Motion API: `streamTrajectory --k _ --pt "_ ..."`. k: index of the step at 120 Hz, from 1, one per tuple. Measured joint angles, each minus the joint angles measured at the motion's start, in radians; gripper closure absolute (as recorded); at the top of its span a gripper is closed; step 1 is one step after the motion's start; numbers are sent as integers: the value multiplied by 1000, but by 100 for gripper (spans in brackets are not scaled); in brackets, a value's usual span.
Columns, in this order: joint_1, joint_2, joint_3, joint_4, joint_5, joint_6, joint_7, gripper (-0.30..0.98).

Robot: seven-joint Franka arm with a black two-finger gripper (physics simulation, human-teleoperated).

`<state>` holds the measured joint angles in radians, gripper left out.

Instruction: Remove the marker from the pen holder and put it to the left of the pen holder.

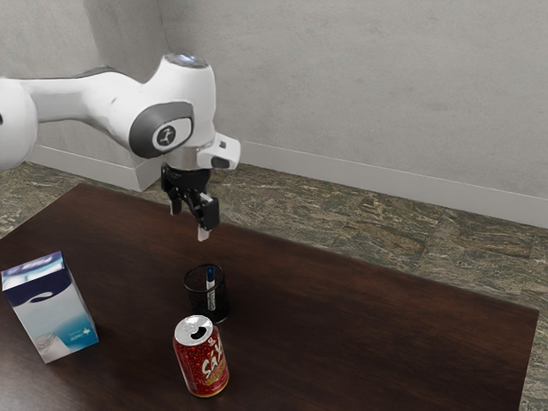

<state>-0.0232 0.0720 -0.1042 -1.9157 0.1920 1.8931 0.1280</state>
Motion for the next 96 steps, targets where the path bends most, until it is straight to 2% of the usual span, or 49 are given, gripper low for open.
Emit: streamTrajectory --k 28,58,84,96 --pt "-59 9 -27 -134 10 140 -3 0" --pt "-43 70 -27 -160 23 264 1 0" --pt "-38 35 -26 -234 25 299 5 0" --pt "-39 23 -27 -236 25 303 7 14"
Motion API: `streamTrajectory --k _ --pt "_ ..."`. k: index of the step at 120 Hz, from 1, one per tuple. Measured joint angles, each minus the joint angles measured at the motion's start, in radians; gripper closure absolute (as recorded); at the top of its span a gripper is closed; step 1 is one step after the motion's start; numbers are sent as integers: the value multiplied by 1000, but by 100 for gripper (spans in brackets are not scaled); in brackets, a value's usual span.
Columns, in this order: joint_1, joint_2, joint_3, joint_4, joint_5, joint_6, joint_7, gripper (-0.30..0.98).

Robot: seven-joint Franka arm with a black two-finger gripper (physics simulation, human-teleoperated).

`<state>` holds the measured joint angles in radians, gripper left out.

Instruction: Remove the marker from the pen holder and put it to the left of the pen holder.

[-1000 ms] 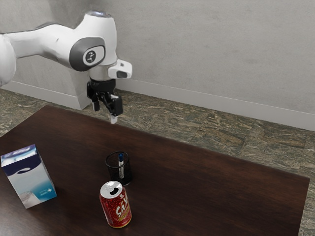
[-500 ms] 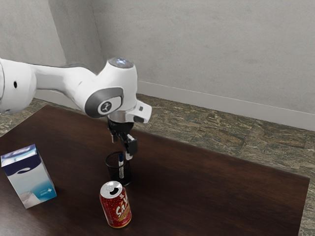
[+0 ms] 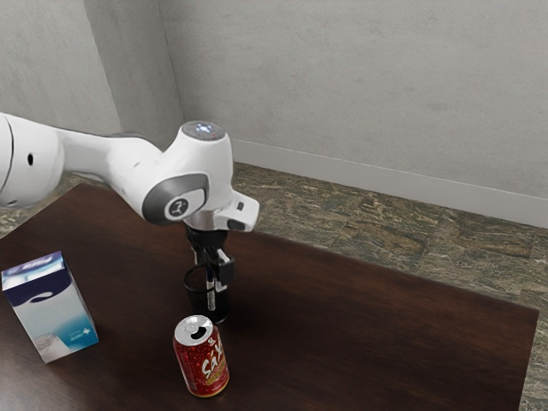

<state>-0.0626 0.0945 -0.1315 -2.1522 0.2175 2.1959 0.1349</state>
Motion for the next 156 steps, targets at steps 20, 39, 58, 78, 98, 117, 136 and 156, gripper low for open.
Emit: streamTrajectory --k 20,39,58,78,98,117,136,156 --pt "1 1 2 -2 -2 -1 1 51" --pt "2 0 3 -3 -1 -2 2 68" --pt "7 -47 5 0 6 -18 -4 74" --pt "29 -253 28 4 -91 -74 15 77" --pt "43 -351 134 59 -147 -196 41 78" --pt "44 -228 244 192 -185 -382 35 78" --pt "54 -6 354 357 -273 -593 18 78" --pt "84 135 402 420 -389 -753 5 79"
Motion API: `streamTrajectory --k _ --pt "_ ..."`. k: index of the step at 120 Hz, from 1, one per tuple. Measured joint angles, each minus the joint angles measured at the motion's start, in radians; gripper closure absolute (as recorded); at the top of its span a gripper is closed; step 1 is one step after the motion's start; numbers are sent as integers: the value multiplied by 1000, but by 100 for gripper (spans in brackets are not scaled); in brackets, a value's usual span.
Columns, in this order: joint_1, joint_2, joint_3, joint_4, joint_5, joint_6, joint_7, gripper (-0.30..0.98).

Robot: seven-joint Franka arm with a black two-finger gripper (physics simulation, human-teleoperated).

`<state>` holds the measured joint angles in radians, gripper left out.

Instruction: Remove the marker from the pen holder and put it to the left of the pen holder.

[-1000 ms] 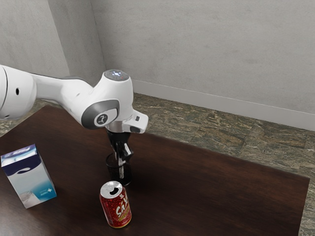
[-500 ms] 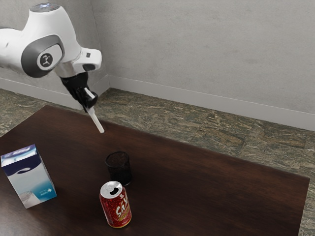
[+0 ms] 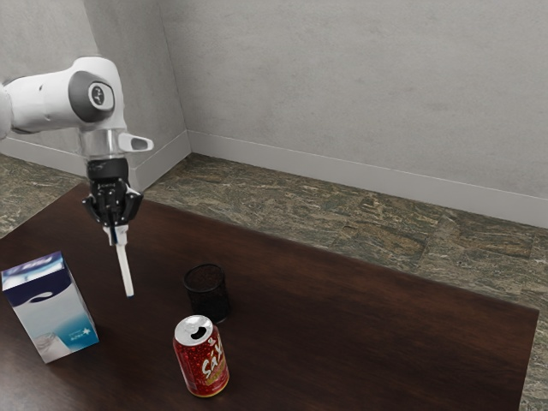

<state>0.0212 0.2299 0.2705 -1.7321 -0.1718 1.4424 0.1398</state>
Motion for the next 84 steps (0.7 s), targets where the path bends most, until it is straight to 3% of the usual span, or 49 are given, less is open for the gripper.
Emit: streamTrajectory --k 35,84 --pt "17 266 14 120 -119 -246 -31 79" --pt "23 412 14 157 -173 -341 -47 79"
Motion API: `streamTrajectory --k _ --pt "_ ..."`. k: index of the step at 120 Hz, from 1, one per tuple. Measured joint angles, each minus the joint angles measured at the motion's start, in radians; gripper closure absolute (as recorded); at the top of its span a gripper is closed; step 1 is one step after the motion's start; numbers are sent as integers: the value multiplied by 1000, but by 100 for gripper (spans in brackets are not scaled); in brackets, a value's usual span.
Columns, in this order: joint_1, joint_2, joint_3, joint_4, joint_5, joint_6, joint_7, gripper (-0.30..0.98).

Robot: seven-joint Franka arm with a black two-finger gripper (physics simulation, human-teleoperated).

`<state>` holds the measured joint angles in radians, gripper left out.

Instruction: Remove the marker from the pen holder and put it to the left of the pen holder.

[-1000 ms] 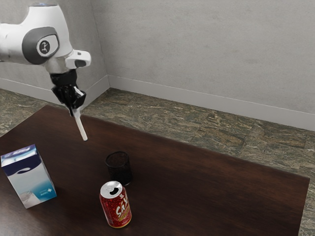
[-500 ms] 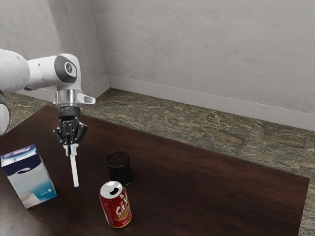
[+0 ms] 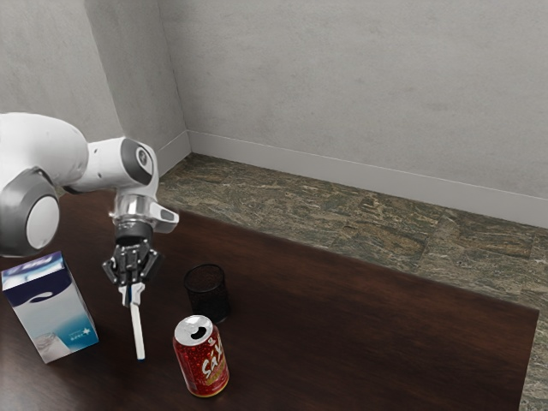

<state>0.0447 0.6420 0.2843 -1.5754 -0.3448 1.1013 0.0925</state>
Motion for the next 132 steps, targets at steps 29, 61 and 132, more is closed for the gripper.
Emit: streamTrajectory --k 29,61,132 --pt "0 49 -1 21 -8 -11 -4 77" --pt "0 55 -2 21 -20 -17 -14 53" --pt "-84 -667 -258 -8 313 283 -24 8"
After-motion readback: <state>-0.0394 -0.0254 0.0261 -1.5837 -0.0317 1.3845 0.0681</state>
